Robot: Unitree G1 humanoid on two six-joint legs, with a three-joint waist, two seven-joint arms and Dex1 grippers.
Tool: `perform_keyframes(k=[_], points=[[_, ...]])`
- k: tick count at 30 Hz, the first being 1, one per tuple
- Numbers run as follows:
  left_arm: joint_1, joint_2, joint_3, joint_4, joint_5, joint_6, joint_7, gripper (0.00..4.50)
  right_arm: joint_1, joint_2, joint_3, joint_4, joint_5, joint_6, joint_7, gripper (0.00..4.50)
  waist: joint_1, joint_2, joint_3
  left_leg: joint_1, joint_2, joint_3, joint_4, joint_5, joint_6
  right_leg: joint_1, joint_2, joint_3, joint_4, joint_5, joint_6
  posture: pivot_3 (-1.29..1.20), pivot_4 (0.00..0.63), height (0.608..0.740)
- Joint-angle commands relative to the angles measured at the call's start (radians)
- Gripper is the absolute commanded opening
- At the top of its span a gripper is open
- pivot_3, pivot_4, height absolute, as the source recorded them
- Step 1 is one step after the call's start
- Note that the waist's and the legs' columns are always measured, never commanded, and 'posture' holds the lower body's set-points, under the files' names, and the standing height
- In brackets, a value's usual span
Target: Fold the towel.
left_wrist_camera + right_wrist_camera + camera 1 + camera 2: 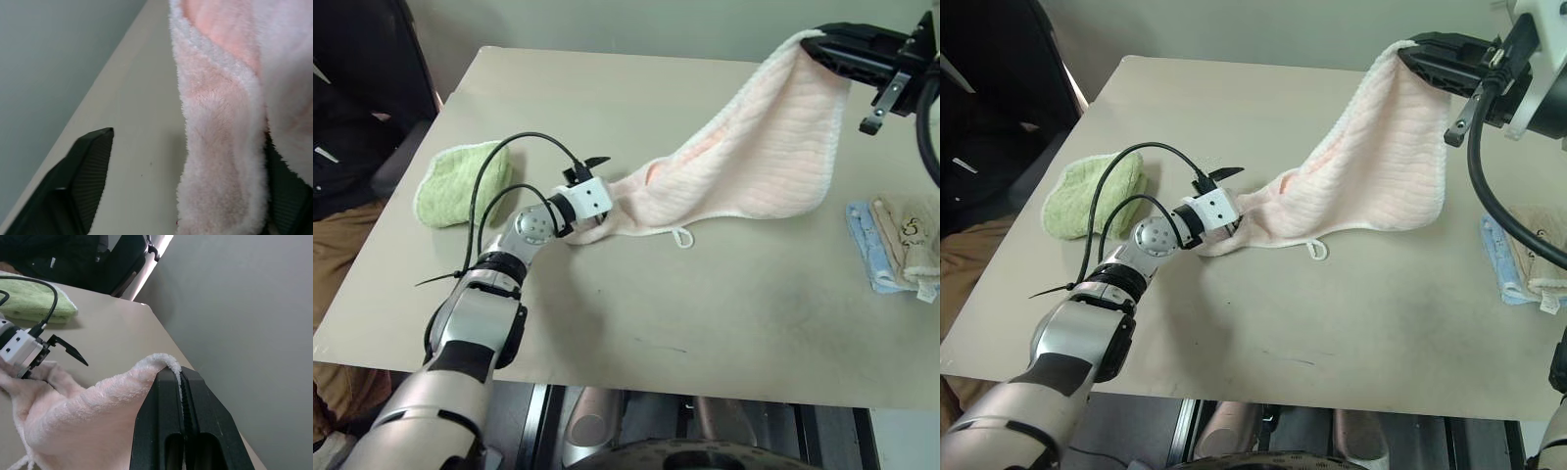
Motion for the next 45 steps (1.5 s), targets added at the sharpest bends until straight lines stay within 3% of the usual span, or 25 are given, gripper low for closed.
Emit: perform_keyframes(k=[1, 8, 9, 15, 25, 33, 37, 40, 45], points=[[0.003, -0.005, 0.041, -0.011, -0.06, -0.01, -0.069, 2.8, -0.013, -0.019, -0.029, -0.011, -0.013, -0.022, -0.01, 0.0, 0.0, 0.0, 0.0, 0.0, 0.0, 0.0, 0.0, 0.0, 0.0, 0.0, 0.0, 0.0, 0.0, 0.0, 0.0, 0.0, 0.15, 0.74], [0.001, -0.006, 0.11, -0.018, -0.141, 0.023, -0.131, 0.17, -0.005, -0.012, -0.025, -0.009, -0.023, -0.023, -0.01, 0.0, 0.0, 0.0, 0.0, 0.0, 0.0, 0.0, 0.0, 0.0, 0.0, 0.0, 0.0, 0.0, 0.0, 0.0, 0.001, 0.0, 0.15, 0.74], [0.001, -0.007, 0.124, -0.019, -0.156, 0.03, -0.145, 0.05, -0.001, -0.012, -0.024, -0.009, -0.027, -0.026, -0.011, 0.0, 0.0, 0.0, 0.0, 0.0, 0.0, 0.0, 0.0, 0.0, 0.0, 0.0, 0.0, 0.0, 0.0, 0.0, 0.001, 0.0, 0.15, 0.74], [-0.019, -0.033, 0.297, -0.04, -0.391, 0.182, -0.427, 0.05, 0.007, -0.009, -0.029, -0.009, -0.034, -0.027, -0.011, 0.0, 0.0, 0.0, 0.0, 0.0, 0.0, 0.0, 0.0, 0.0, 0.0, 0.0, 0.0, 0.0, 0.0, 0.001, 0.003, 0.0, 0.15, 0.74], [-0.083, -0.002, 0.446, -0.111, -0.595, 0.447, -0.694, 0.05, 0.033, -0.002, -0.037, 0.013, -0.045, -0.044, -0.021, 0.0, 0.0, 0.0, 0.0, -0.001, 0.0, 0.0, 0.0, 0.0, 0.001, 0.0, 0.0, 0.0, 0.0, 0.003, 0.005, 0.0, 0.15, 0.74], [-0.083, 0.041, 0.435, -0.158, -0.608, 0.598, -0.842, 0.05, 0.036, 0.002, -0.027, 0.039, -0.063, -0.061, -0.025, 0.0, -0.001, 0.0, 0.0, -0.001, 0.001, 0.0, 0.0, 0.0, 0.001, 0.0, 0.0, 0.0, -0.001, 0.004, 0.008, 0.0, 0.15, 0.74], [-0.112, 0.071, 0.426, -0.148, -0.591, 0.697, -0.822, 0.05, 0.045, -0.006, -0.029, 0.054, -0.07, -0.067, -0.016, 0.0, -0.003, 0.0, 0.0, -0.001, 0.001, 0.0, 0.0, 0.0, 0.001, 0.0, 0.0, 0.0, -0.001, 0.004, 0.007, 0.0, 0.15, 0.74], [-0.143, 0.121, 0.363, -0.132, -0.53, 0.847, -0.844, 0.05, 0.061, -0.026, -0.028, 0.067, -0.074, -0.068, 0.006, 0.0, -0.002, 0.0, 0.0, -0.001, 0.001, 0.0, 0.0, 0.0, 0.001, 0.0, 0.0, 0.0, -0.001, 0.003, 0.006, 0.0, 0.15, 0.74], [-0.181, 0.216, 0.272, -0.122, -0.438, 0.911, -0.927, 0.05, 0.117, -0.091, -0.031, 0.096, -0.074, -0.08, 0.087, 0.0, -0.002, 0.0, 0.0, -0.002, 0.001, 0.0, -0.001, 0.0, 0.002, 0.0, -0.001, 0.001, -0.002, -0.001, 0.0, 0.0, 0.15, 0.74]])
